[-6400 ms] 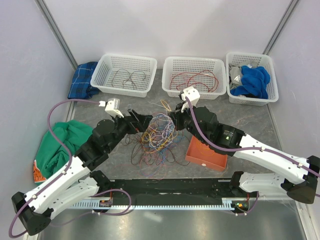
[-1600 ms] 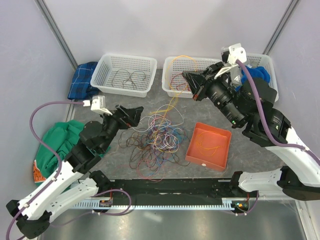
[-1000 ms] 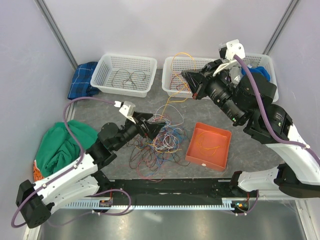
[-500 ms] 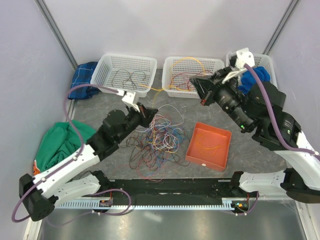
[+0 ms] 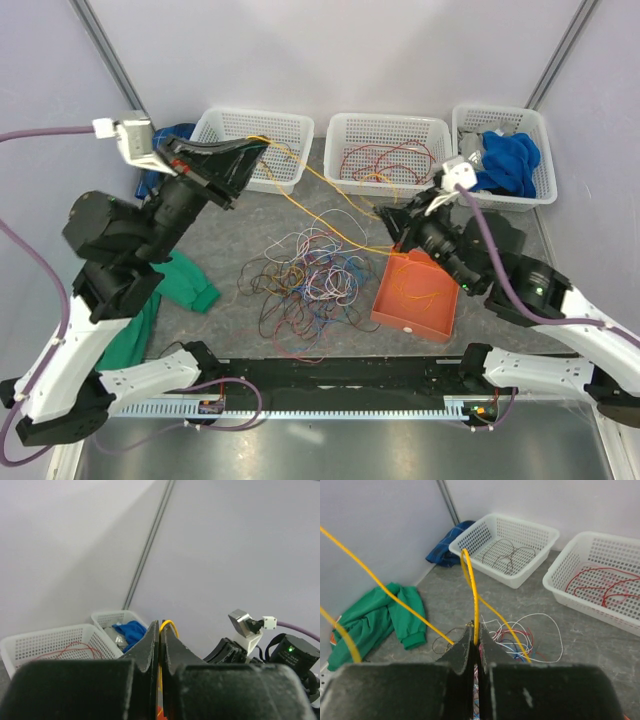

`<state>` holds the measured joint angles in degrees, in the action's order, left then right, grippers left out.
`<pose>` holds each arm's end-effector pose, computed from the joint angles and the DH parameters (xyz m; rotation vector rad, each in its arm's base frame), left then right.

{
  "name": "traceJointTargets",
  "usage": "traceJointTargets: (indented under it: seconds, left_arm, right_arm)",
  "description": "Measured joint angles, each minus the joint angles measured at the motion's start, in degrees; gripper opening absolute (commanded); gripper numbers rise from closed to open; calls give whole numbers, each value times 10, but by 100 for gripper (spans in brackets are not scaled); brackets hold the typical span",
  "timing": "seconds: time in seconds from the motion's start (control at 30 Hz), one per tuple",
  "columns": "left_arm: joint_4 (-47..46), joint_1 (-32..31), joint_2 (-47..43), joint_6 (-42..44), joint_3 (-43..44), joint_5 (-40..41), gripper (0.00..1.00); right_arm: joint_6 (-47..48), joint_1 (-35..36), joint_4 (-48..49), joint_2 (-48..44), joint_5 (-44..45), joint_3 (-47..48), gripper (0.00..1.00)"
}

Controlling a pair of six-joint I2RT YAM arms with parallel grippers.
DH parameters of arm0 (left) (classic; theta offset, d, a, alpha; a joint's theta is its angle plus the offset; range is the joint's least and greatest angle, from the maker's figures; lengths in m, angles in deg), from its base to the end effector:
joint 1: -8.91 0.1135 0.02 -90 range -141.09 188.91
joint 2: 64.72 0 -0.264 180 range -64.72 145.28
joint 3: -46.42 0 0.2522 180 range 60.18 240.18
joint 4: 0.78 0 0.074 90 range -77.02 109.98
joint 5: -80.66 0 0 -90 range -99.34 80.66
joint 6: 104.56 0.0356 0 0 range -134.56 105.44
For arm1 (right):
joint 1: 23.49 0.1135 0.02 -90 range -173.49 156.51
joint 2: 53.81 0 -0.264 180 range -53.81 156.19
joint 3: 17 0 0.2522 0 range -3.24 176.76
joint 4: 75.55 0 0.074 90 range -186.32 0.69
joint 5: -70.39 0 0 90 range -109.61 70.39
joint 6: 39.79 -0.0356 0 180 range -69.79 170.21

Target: Untangle the cables

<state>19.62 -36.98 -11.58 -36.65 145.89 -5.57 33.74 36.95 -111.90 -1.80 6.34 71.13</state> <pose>0.0951 -0.0948 0.5550 0.1819 1.1628 -1.0181 0.0961 0.1378 0.4698 -0.2547 1.5972 0.6920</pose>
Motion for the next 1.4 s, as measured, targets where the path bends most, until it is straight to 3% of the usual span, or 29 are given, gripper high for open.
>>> traceJointTargets:
  seconds: [0.27,0.5,0.77,1.07,1.4]
  left_arm:
    - [25,1,91,-39,-5,-68,2]
    - [36,1,98,-63,-42,-90,2]
    - [-43,-3,129,-125,-121,-148,2]
    - [-160,-79,282,-149,-188,-196,2]
    - [-210,-103,398,-149,-184,-191,2]
  right_arm:
    - [-23,-1,61,30,-83,-59,0]
    - [-29,-1,66,25,-63,-60,0]
    - [-104,-1,-96,-11,93,-46,0]
    - [-216,-1,-290,-21,208,-59,0]
    - [-296,-1,-357,-25,267,-151,0]
